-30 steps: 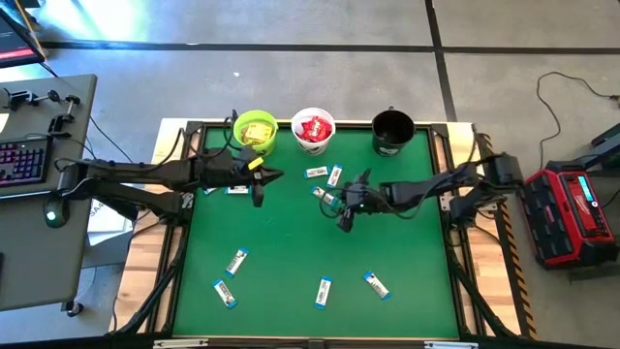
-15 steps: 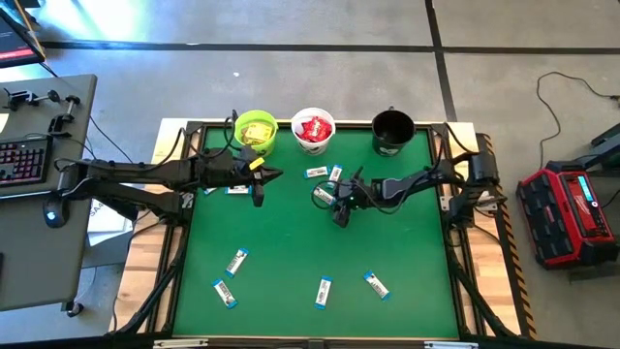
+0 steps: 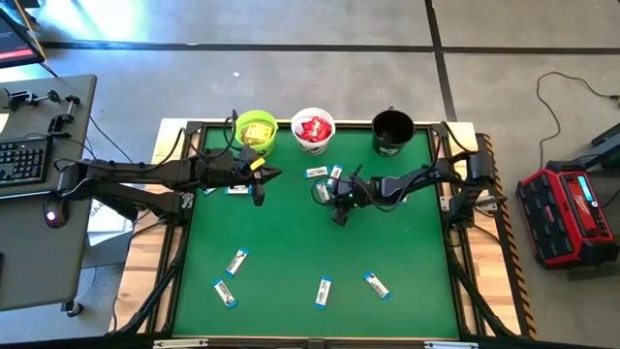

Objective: Sort candy by brand, put in halloween buckets
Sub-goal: Put the white chocolate bar into the black bucket

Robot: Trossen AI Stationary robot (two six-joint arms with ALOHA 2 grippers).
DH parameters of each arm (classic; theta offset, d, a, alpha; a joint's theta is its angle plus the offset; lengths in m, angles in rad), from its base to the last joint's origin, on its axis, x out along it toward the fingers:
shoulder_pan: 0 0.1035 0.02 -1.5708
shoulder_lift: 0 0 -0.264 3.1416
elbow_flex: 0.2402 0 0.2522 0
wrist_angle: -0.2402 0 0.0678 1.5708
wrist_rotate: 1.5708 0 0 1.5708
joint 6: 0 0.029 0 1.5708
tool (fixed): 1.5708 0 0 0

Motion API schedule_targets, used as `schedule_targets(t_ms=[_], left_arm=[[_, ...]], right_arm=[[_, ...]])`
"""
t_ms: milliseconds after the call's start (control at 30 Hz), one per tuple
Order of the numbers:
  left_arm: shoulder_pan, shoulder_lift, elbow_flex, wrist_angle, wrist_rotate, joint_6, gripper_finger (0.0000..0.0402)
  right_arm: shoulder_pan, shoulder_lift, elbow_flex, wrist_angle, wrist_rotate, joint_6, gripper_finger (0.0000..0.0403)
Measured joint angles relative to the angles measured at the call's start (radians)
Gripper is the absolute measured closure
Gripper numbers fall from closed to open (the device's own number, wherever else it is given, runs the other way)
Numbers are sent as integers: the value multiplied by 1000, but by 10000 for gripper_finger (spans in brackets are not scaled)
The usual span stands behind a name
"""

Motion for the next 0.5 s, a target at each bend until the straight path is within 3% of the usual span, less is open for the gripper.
schedule_targets(t_ms=[500], left_arm=[[0, 0, 0, 4, -19, 8, 401]], right_arm=[[1, -125, -6, -70, -14, 53, 403]])
